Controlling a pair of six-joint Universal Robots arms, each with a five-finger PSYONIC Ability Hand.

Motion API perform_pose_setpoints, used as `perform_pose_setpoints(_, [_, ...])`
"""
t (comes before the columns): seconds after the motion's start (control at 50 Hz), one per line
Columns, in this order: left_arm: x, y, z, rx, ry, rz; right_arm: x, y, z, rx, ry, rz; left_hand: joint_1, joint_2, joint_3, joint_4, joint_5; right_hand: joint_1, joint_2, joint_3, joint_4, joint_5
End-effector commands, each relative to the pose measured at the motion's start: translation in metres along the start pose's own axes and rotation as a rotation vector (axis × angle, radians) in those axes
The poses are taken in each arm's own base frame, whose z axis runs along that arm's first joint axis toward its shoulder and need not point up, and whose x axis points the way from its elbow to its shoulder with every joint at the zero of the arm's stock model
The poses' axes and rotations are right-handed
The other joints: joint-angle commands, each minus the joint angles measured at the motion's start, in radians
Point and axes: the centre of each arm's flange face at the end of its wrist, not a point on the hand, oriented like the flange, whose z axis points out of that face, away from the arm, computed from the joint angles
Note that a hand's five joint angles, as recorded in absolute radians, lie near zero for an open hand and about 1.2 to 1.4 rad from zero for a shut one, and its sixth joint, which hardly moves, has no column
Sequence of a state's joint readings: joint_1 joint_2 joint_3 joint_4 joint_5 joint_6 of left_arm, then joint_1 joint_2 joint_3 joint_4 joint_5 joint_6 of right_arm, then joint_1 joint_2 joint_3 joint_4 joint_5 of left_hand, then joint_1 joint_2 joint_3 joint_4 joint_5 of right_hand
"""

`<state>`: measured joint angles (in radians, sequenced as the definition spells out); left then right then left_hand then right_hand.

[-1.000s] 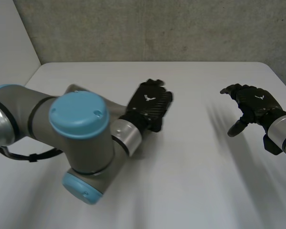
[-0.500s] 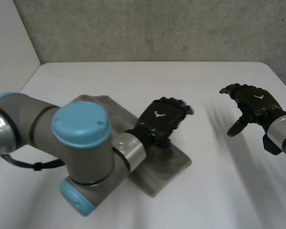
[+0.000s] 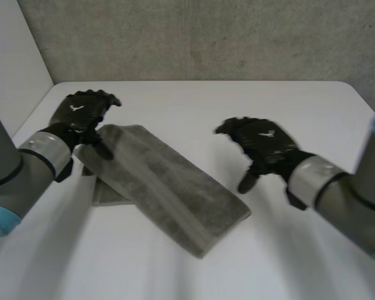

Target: Fold the towel.

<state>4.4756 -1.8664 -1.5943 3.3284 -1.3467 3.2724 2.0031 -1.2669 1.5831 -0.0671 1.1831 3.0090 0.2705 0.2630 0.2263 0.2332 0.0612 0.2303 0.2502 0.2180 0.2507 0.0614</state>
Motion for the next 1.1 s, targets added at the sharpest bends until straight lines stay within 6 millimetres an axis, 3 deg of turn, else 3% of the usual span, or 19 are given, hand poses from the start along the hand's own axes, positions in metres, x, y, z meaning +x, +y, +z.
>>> perform_pose_setpoints(0.02, [-0.024, 0.01, 0.002, -0.027, -0.063, 0.006, -0.037, 0.002, 0.041, 0.02, -0.095, -0.02, -0.054, -0.047, -0.052, -0.059, -0.019, -0.056, -0.076, -0.043, -0.076, -0.061])
perform_pose_setpoints(0.1, [-0.035, 0.014, 0.002, -0.022, -0.097, -0.003, -0.048, 0.007, 0.075, 0.042, -0.093, 0.004, -0.051, -0.044, -0.052, -0.059, -0.016, -0.056, -0.076, -0.043, -0.076, -0.061])
perform_pose_setpoints(0.16, [-0.035, 0.016, 0.001, -0.01, -0.102, -0.009, -0.055, 0.009, 0.085, 0.051, -0.108, 0.023, -0.051, -0.044, -0.052, -0.059, -0.016, -0.056, -0.076, -0.043, -0.076, -0.061])
perform_pose_setpoints(0.2, [-0.035, 0.017, 0.0, -0.004, -0.104, -0.015, -0.06, 0.017, 0.104, 0.056, -0.119, 0.073, -0.051, -0.044, -0.052, -0.059, -0.016, -0.056, -0.076, -0.043, -0.076, -0.061])
perform_pose_setpoints(0.32, [-0.033, 0.014, -0.003, 0.016, -0.102, -0.018, -0.06, 0.037, 0.133, 0.041, -0.135, 0.223, -0.054, -0.047, -0.052, -0.059, -0.019, 0.01, -0.01, -0.043, -0.076, 0.004])
perform_pose_setpoints(0.46, [-0.032, 0.014, -0.008, 0.017, -0.104, -0.018, -0.059, 0.054, 0.146, 0.018, -0.138, 0.314, -0.054, -0.047, -0.052, -0.059, -0.019, 0.087, 0.067, -0.043, -0.076, 0.081])
perform_pose_setpoints(0.58, [-0.031, 0.015, -0.01, 0.025, -0.102, -0.016, -0.06, 0.066, 0.146, -0.03, -0.135, 0.325, -0.054, -0.047, -0.052, -0.059, -0.019, 0.433, 0.413, -0.043, -0.076, 0.427])
perform_pose_setpoints(0.6, [-0.03, 0.015, -0.01, 0.026, -0.102, -0.015, -0.061, 0.068, 0.145, -0.039, -0.139, 0.327, -0.054, -0.047, -0.052, -0.059, -0.019, 0.625, 0.605, -0.043, -0.076, 0.619])
perform_pose_setpoints(0.62, [-0.03, 0.015, -0.01, 0.026, -0.102, -0.015, -0.061, 0.068, 0.145, -0.04, -0.139, 0.327, -0.054, -0.047, -0.052, -0.059, -0.019, 0.627, 0.607, -0.043, -0.076, 0.621])
perform_pose_setpoints(0.66, [-0.03, 0.015, -0.011, 0.025, -0.101, -0.016, -0.061, 0.066, 0.142, -0.043, -0.142, 0.326, -0.054, -0.047, -0.052, -0.059, -0.019, 1.152, 1.132, -0.043, -0.076, 1.147])
perform_pose_setpoints(0.78, [-0.03, 0.015, -0.011, 0.026, -0.102, -0.015, -0.058, 0.043, 0.128, -0.018, -0.15, 0.316, -0.054, -0.047, -0.052, -0.059, -0.019, 1.166, 1.146, -0.043, -0.076, 1.16])
perform_pose_setpoints(0.82, [-0.03, 0.013, -0.013, 0.029, -0.103, -0.015, -0.06, 0.026, 0.112, 0.0, -0.171, 0.289, -0.057, -0.05, -0.052, -0.059, -0.022, 1.166, 1.146, -0.043, -0.076, 1.16])
perform_pose_setpoints(0.9, [-0.029, 0.012, -0.015, 0.034, -0.103, -0.013, -0.056, 0.011, 0.092, 0.003, -0.178, 0.238, -0.06, -0.052, -0.052, -0.059, -0.025, 1.166, 1.146, -0.043, -0.076, 1.16])
perform_pose_setpoints(0.92, [-0.03, 0.009, -0.015, 0.041, -0.104, -0.011, -0.037, 0.006, 0.081, -0.004, -0.141, 0.212, -0.06, -0.052, -0.052, -0.059, -0.025, 1.166, 1.146, -0.043, -0.076, 1.16])
perform_pose_setpoints(0.94, [-0.029, 0.008, -0.016, 0.044, -0.105, -0.01, -0.036, 0.006, 0.081, -0.004, -0.14, 0.211, -0.06, -0.052, -0.052, -0.059, -0.025, 1.166, 1.146, -0.043, -0.076, 1.16])
perform_pose_setpoints(0.98, [-0.029, 0.006, -0.018, 0.048, -0.105, -0.009, 0.006, 0.001, 0.059, -0.016, -0.054, 0.148, -0.06, -0.052, -0.052, -0.059, -0.025, 1.166, 1.146, -0.043, -0.076, 1.16])
perform_pose_setpoints(1.0, [-0.029, 0.006, -0.018, 0.048, -0.105, -0.009, 0.006, 0.001, 0.059, -0.016, -0.054, 0.148, -0.06, -0.052, -0.052, -0.059, -0.025, 1.166, 1.146, -0.043, -0.076, 1.16])
perform_pose_setpoints(1.04, [-0.026, 0.005, -0.02, 0.052, -0.1, -0.008, 0.032, -0.001, 0.034, -0.043, -0.001, 0.079, -0.063, -0.055, -0.052, -0.059, -0.028, 1.166, 1.146, -0.043, -0.076, 1.16])
perform_pose_setpoints(1.1, [-0.024, 0.004, -0.022, 0.053, -0.092, -0.007, 0.044, 0.001, 0.024, -0.069, 0.019, 0.047, -0.063, -0.055, -0.052, -0.059, -0.028, 1.166, 1.146, -0.043, -0.076, 1.16])
